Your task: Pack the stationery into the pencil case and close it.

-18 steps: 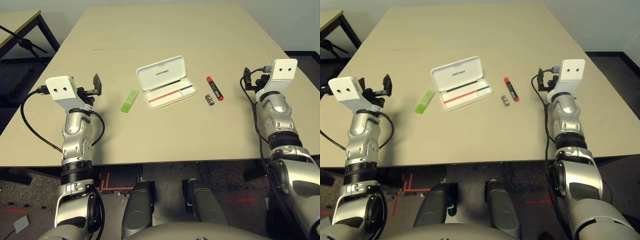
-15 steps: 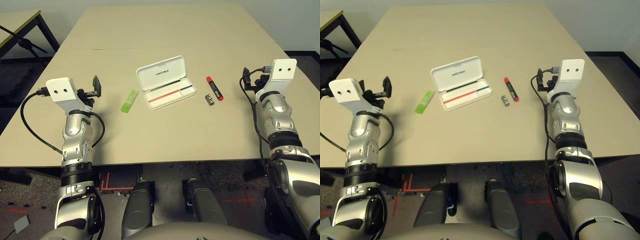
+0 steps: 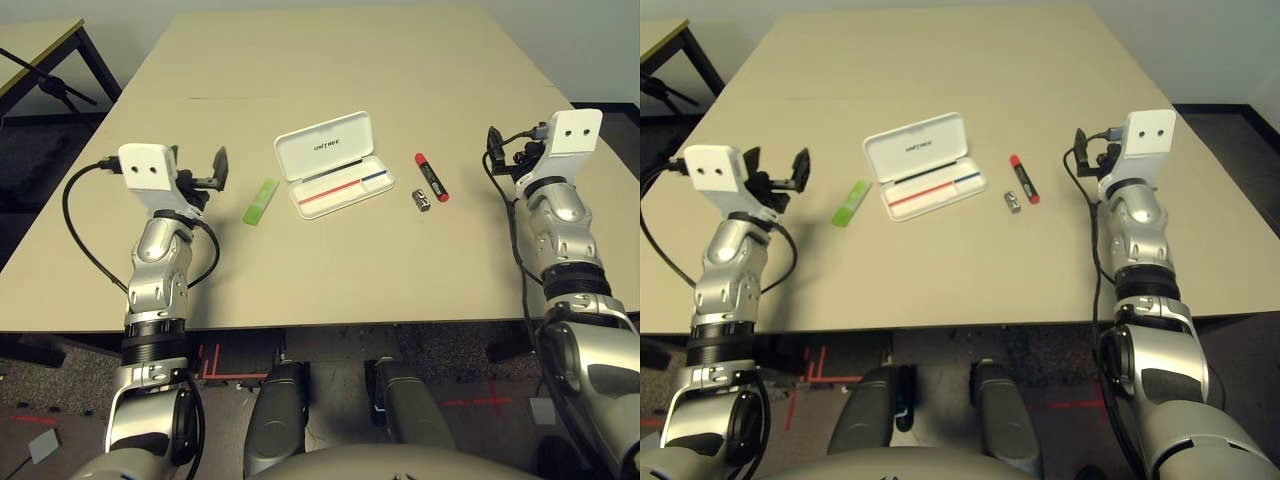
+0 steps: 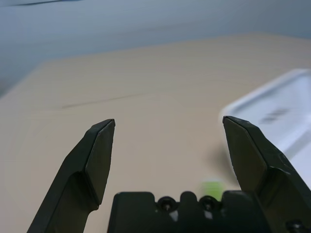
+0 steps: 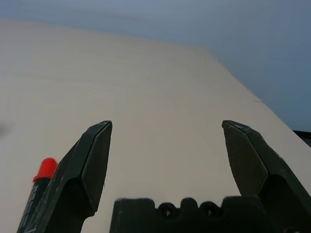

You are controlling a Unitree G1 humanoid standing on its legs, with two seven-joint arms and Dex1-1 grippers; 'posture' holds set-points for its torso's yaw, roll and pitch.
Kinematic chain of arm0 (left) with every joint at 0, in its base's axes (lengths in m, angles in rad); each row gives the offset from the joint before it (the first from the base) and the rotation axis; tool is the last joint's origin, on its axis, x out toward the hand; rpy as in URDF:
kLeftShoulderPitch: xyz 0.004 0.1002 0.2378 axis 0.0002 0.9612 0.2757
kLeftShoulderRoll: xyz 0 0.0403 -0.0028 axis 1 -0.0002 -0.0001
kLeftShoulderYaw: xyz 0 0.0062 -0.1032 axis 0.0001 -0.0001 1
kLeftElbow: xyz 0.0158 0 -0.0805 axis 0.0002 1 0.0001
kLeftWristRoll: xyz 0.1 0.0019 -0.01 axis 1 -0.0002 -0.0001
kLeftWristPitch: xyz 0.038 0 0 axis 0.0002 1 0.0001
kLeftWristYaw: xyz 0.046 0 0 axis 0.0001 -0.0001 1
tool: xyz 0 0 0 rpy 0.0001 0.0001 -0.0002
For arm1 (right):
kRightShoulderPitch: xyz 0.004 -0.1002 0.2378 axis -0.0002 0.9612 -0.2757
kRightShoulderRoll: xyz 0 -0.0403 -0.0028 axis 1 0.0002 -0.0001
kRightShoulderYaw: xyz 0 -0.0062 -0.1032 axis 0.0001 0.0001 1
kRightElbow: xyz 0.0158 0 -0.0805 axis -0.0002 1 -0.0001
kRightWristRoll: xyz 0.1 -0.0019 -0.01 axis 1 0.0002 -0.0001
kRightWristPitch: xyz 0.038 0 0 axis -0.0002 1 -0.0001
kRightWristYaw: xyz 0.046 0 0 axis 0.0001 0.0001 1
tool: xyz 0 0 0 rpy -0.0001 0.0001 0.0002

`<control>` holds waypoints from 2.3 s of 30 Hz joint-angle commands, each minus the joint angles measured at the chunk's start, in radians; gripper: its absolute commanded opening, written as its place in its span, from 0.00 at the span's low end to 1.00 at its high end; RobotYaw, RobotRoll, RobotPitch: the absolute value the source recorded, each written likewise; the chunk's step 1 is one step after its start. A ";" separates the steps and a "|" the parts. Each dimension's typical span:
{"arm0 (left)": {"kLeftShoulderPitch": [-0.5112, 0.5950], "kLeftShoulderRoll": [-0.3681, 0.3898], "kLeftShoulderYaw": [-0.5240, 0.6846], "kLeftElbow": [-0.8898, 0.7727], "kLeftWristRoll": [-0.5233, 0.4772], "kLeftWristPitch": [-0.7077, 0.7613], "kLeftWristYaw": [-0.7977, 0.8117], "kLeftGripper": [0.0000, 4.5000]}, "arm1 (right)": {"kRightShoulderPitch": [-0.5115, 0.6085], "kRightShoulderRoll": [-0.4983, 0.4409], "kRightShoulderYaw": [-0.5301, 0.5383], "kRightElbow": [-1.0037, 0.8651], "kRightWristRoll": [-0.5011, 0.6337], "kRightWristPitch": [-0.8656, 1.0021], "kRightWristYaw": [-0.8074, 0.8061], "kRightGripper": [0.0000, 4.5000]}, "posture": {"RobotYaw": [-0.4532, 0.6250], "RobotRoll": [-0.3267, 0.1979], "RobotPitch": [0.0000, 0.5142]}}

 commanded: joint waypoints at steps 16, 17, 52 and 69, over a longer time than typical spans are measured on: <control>-0.242 0.124 -0.428 0.095 0.083 0.281 -0.562 0.99 | 0.061 -0.289 0.133 -0.318 0.264 0.318 0.957 1.00 | 0.30 0.62 0.30; -0.256 0.124 -0.449 0.110 0.102 0.292 -0.571 0.99 | 0.063 -0.299 0.141 -0.323 0.264 0.324 0.992 1.00 | 0.30 0.62 0.30; -0.504 0.017 -0.660 0.464 0.422 0.333 -0.727 0.62 | 0.069 -0.324 0.155 -0.363 0.236 0.317 1.081 1.00 | 0.28 0.62 0.27; -0.497 0.050 -0.638 0.398 0.426 0.245 -0.789 0.01 | 0.068 -0.328 0.145 -0.327 0.217 0.295 1.067 1.00 | 0.28 0.62 0.26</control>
